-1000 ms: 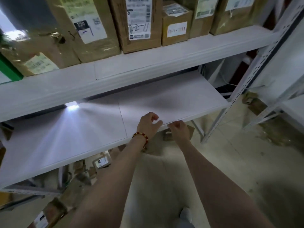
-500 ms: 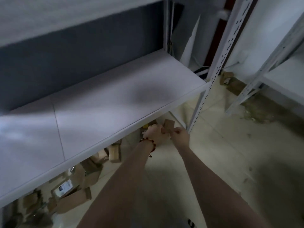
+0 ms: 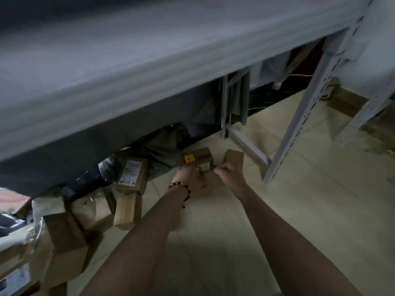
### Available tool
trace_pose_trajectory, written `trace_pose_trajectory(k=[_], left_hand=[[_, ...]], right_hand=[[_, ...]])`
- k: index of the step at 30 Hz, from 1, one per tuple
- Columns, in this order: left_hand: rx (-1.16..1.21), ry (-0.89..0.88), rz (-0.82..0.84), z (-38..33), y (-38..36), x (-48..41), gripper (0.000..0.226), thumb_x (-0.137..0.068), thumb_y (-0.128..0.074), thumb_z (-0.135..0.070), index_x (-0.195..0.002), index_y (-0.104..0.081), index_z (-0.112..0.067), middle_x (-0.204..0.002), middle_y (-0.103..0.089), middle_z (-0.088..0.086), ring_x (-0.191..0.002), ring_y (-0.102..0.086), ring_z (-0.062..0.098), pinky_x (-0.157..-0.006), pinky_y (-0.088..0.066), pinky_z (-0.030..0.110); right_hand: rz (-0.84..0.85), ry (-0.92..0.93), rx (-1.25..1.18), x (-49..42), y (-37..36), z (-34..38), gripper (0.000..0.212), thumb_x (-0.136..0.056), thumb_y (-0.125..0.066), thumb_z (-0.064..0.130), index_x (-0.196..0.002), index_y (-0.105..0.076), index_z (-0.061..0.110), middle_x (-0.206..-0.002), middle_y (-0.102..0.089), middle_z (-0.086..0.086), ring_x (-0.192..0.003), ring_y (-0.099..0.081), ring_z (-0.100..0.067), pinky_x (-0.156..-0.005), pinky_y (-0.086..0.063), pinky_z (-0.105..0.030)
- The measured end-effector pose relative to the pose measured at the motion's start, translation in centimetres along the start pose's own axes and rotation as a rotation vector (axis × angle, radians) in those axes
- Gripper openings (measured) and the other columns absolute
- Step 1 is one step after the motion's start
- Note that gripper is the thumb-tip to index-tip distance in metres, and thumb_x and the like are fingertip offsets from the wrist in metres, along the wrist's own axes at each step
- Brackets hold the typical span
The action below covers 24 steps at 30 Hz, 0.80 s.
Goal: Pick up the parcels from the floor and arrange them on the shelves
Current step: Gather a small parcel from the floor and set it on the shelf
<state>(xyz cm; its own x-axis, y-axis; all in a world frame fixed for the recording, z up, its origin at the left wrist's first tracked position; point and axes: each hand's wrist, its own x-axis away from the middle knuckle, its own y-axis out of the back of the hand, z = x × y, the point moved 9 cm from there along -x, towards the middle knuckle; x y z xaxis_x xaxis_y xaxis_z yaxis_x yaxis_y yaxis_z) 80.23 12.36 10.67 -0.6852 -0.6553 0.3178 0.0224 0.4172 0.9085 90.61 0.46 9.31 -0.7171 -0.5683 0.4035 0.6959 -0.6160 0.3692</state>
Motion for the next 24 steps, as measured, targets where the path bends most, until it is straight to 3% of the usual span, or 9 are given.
trace_pose_trajectory(k=[4, 6, 9, 11, 14, 16, 19, 22, 24], left_hand=[[0.036, 0.045, -0.019, 3.9, -4.4, -4.3, 0.056, -0.081, -0.068, -0.049, -0.124, -0.06, -0.014, -0.128, -0.059, 0.011, -0.113, -0.056, 0.031, -0.094, -0.051, 0.041], [0.063, 0.108, 0.007, 4.7, -5.8, -4.6, 0.051, -0.092, -0.064, -0.028, -0.136, -0.05, -0.008, -0.139, -0.051, 0.017, -0.126, -0.049, 0.037, -0.104, -0.043, 0.043], [0.023, 0.012, 0.096, 2.0, -5.7, -2.4, 0.043, -0.099, -0.042, 0.005, -0.141, -0.035, 0.012, -0.148, -0.037, 0.03, -0.137, -0.037, 0.042, -0.114, -0.029, 0.047], [-0.034, 0.032, 0.109, 3.4, -8.6, -5.4, 0.047, -0.098, -0.05, -0.004, -0.142, -0.038, 0.003, -0.145, -0.041, 0.027, -0.132, -0.042, 0.041, -0.11, -0.036, 0.044], [-0.07, 0.045, 0.026, 4.9, -11.3, -9.3, 0.069, -0.081, -0.074, -0.039, -0.136, -0.042, -0.013, -0.137, -0.047, 0.013, -0.12, -0.049, 0.031, -0.097, -0.045, 0.039], [-0.109, 0.026, -0.008, 5.5, -12.4, -11.9, 0.082, -0.074, -0.079, -0.047, -0.139, -0.039, -0.016, -0.137, -0.046, 0.01, -0.121, -0.049, 0.029, -0.099, -0.047, 0.039], [-0.152, 0.005, -0.039, 6.0, -12.9, -13.7, 0.088, -0.075, -0.079, -0.046, -0.142, -0.033, -0.013, -0.143, -0.045, 0.009, -0.127, -0.048, 0.03, -0.104, -0.043, 0.04], [-0.139, 0.069, 0.117, 7.3, -14.7, -15.4, 0.065, -0.092, -0.067, -0.021, -0.145, -0.034, -0.002, -0.147, -0.041, 0.015, -0.134, -0.042, 0.035, -0.11, -0.039, 0.044], [-0.154, 0.075, 0.136, 7.7, -15.0, -16.3, 0.067, -0.092, -0.065, -0.018, -0.147, -0.031, -0.001, -0.151, -0.037, 0.019, -0.137, -0.04, 0.035, -0.111, -0.037, 0.047]], right_hand=[[0.067, 0.011, 0.091, -4.7, -4.5, -5.0, 0.029, -0.091, -0.063, 0.033, -0.116, -0.059, 0.018, -0.106, -0.057, -0.002, -0.108, -0.057, -0.025, -0.082, -0.039, -0.027], [0.064, 0.022, 0.138, -6.4, -5.6, -6.7, 0.03, -0.091, -0.062, 0.032, -0.117, -0.059, 0.018, -0.107, -0.057, -0.002, -0.109, -0.057, -0.025, -0.082, -0.039, -0.027], [0.122, 0.052, 0.259, -8.0, -7.1, -8.4, 0.023, -0.093, -0.059, 0.026, -0.113, -0.06, 0.014, -0.104, -0.058, -0.003, -0.101, -0.056, -0.022, -0.083, -0.044, -0.03], [0.155, 0.066, 0.338, -8.8, -7.8, -9.1, 0.031, -0.093, -0.06, 0.027, -0.119, -0.059, 0.011, -0.112, -0.061, -0.005, -0.104, -0.058, -0.023, -0.085, -0.046, -0.032], [0.146, 0.131, 0.392, -9.5, -7.9, -8.4, 0.032, -0.091, -0.063, 0.028, -0.119, -0.061, 0.013, -0.114, -0.061, -0.004, -0.106, -0.058, -0.022, -0.084, -0.045, -0.028], [0.138, 0.169, 0.399, -10.2, -7.9, -8.1, 0.033, -0.091, -0.063, 0.027, -0.121, -0.062, 0.012, -0.12, -0.063, -0.006, -0.111, -0.058, -0.023, -0.086, -0.044, -0.028], [0.146, 0.166, 0.393, -11.5, -8.1, -9.2, 0.033, -0.092, -0.062, 0.026, -0.122, -0.061, 0.012, -0.126, -0.061, -0.006, -0.108, -0.055, -0.018, -0.085, -0.042, -0.026], [0.128, 0.12, 0.405, -12.7, -7.3, -10.7, 0.041, -0.092, -0.062, 0.029, -0.128, -0.059, 0.009, -0.131, -0.059, -0.009, -0.116, -0.056, -0.024, -0.089, -0.045, -0.03], [0.092, 0.08, 0.359, -13.2, -6.2, -11.5, 0.04, -0.093, -0.062, 0.028, -0.124, -0.061, 0.003, -0.125, -0.062, -0.014, -0.113, -0.059, -0.028, -0.09, -0.049, -0.035]])
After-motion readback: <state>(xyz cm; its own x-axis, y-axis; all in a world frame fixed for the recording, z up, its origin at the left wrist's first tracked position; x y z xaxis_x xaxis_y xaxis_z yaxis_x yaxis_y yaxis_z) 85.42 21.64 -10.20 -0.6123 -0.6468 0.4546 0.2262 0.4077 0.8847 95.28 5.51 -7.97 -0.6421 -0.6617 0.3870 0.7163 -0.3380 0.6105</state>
